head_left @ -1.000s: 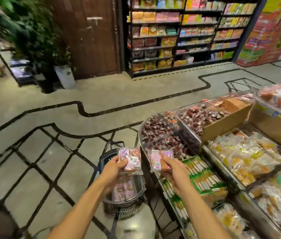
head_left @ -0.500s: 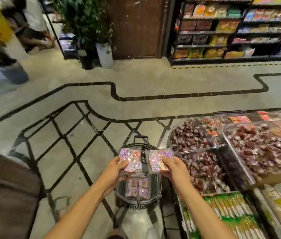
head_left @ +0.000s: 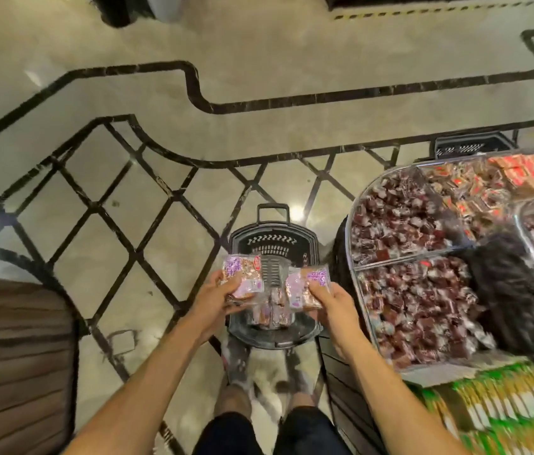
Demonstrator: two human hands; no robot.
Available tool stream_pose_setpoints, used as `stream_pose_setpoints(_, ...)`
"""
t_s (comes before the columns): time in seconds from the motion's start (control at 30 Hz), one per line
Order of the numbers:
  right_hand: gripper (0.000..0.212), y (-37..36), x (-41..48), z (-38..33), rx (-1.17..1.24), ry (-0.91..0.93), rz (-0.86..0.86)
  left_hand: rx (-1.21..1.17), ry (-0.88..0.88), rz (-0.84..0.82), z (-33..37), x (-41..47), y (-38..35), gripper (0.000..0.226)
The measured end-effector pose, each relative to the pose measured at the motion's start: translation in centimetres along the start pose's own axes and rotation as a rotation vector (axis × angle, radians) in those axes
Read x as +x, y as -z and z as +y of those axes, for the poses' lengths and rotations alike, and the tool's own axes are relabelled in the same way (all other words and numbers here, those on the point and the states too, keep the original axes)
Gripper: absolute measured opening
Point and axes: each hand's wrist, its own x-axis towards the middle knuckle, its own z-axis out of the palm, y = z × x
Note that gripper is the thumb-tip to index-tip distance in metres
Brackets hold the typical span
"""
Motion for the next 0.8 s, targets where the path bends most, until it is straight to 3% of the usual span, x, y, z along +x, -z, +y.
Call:
stream_pose_setpoints(0.17,0.064,-1.7,5.4,4.8,0.024,-0.066,0.066,0.076,0.099,0.000,-3.3,8.2,1.5,0.048)
stream_pose_setpoints(0.2,0.063,-1.8,6.9,6.2,0.032,-0.089,0.094,0.094,0.117,0.012,-4.3,9.8,1.6,0.052)
stream_pose_setpoints(0.27,0.036,-2.1,9.1,8.1,0.067,-0.112,0.117,0.127,0.157,0.047,-6.5,12.9,1.8,0.048)
stream_pose_setpoints(0.33,0.025,-2.2,11.9,10.3,0.068,-0.167,0.105,0.132,0.190,0.087,-9.2,16.2,2.3,0.048)
stream_pose_setpoints(0.4,0.026,-2.5,15.3,12.7,0.061,-0.188,0.080,0.153,0.211,0.091,-13.3,20.8,3.4,0.076)
stream_pose_setpoints(0.47,0.042,-2.5,18.4,15.0,0.032,-0.213,0.054,0.165,0.253,0.101,-18.6,25.6,4.7,0.095)
stream_pose_setpoints(0.53,0.046,-2.4,21.8,17.9,0.039,-0.249,0.073,0.192,0.317,0.115,-22.7,29.3,5.4,0.089)
stream_pose_setpoints(0.63,0.017,-2.7,26.1,21.3,0.058,-0.301,0.118,0.296,0.337,0.129,-24.2,31.9,4.3,0.067)
stream_pose_setpoints(0.7,0.024,-2.7,28.8,23.8,0.044,-0.357,0.132,0.331,0.340,0.117,-25.0,33.4,3.2,0.047)
stream_pose_setpoints(0.77,0.015,-2.8,31.3,26.2,0.007,-0.377,0.153,0.359,0.347,0.120,-27.2,35.6,2.6,0.037)
stream_pose_setpoints(0.8,0.032,-2.5,32.7,28.2,-0.019,-0.380,0.156,0.390,0.350,0.128,-28.6,36.8,2.5,0.040)
